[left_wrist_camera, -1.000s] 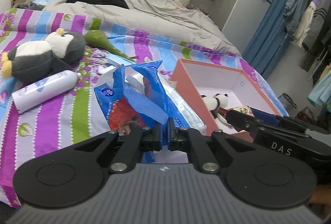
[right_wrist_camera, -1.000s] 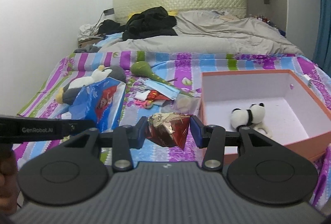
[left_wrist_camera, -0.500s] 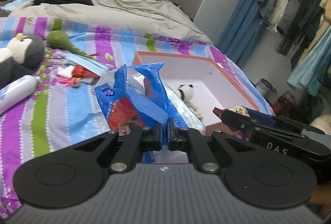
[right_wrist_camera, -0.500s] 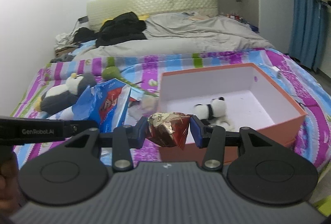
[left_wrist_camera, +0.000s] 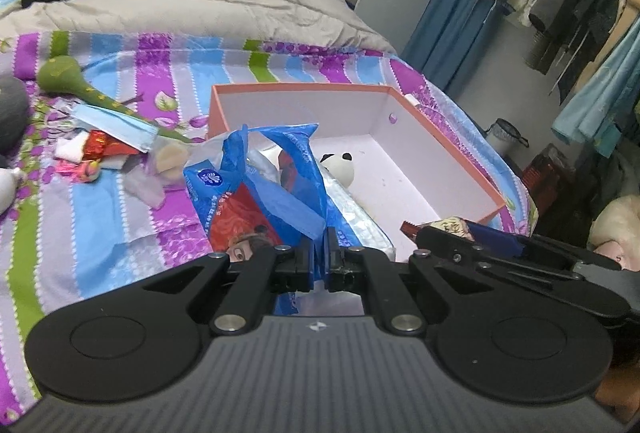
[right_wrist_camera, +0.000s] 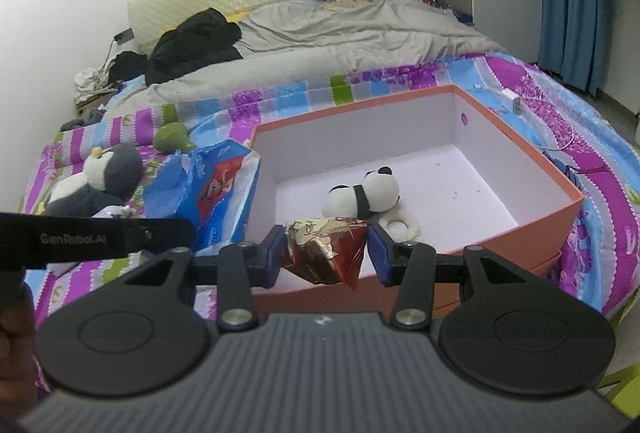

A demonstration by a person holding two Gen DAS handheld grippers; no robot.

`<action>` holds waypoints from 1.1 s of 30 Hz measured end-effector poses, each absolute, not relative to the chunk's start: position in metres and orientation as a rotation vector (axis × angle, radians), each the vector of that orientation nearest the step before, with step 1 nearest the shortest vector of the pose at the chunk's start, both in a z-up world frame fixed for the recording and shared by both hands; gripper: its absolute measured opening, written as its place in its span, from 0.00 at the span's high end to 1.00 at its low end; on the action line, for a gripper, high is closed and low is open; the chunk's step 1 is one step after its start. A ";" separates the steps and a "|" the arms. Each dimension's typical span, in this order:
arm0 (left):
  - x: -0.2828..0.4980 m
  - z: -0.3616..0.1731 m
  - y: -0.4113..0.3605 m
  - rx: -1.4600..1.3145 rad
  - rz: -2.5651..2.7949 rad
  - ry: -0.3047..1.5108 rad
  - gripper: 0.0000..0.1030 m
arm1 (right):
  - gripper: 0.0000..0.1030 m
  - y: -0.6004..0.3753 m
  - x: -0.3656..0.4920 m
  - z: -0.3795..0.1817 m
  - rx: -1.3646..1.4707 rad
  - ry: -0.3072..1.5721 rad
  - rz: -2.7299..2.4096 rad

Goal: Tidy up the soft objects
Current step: 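Carry the red packet with the right tool and blue bag with the left over the box, then open both grippers to drop the red packet and blue bag into the box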

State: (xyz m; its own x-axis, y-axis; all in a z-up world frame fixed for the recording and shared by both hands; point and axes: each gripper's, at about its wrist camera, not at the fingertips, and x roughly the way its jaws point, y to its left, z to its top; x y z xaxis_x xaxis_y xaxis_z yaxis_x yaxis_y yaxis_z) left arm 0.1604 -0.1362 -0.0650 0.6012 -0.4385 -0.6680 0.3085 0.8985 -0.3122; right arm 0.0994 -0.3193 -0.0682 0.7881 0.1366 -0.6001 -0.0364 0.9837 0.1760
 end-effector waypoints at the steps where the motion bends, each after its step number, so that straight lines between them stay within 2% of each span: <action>1: 0.169 -0.066 -0.140 -0.179 -0.436 0.829 0.95 | 0.53 -0.322 0.104 -0.070 0.160 0.665 0.093; 11: 0.246 -0.088 -0.190 -0.131 -0.480 0.894 0.95 | 0.53 -0.352 0.169 -0.094 0.153 0.732 0.050; 22: 0.287 -0.117 -0.222 -0.132 -0.513 0.967 0.94 | 0.50 -0.386 0.200 -0.132 0.186 0.842 -0.011; 23: 0.289 -0.118 -0.223 -0.127 -0.505 0.973 0.88 | 0.49 -0.387 0.201 -0.132 0.188 0.845 -0.010; 25: 0.291 -0.121 -0.224 -0.124 -0.498 0.995 0.66 | 0.47 -0.389 0.201 -0.133 0.192 0.854 -0.015; 26: 0.291 -0.121 -0.224 -0.132 -0.495 1.001 0.52 | 0.46 -0.389 0.201 -0.133 0.189 0.856 -0.015; 33: 0.272 -0.105 -0.217 -0.116 -0.486 0.940 0.51 | 0.44 -0.387 0.188 -0.122 0.202 0.830 -0.011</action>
State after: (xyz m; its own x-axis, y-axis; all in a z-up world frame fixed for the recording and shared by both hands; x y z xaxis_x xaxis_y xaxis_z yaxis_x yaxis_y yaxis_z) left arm 0.2719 -0.2169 -0.1052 0.4908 -0.4490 -0.7467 0.3499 0.8864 -0.3030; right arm 0.1885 -0.3869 -0.1221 0.6759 0.0691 -0.7337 0.0883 0.9808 0.1737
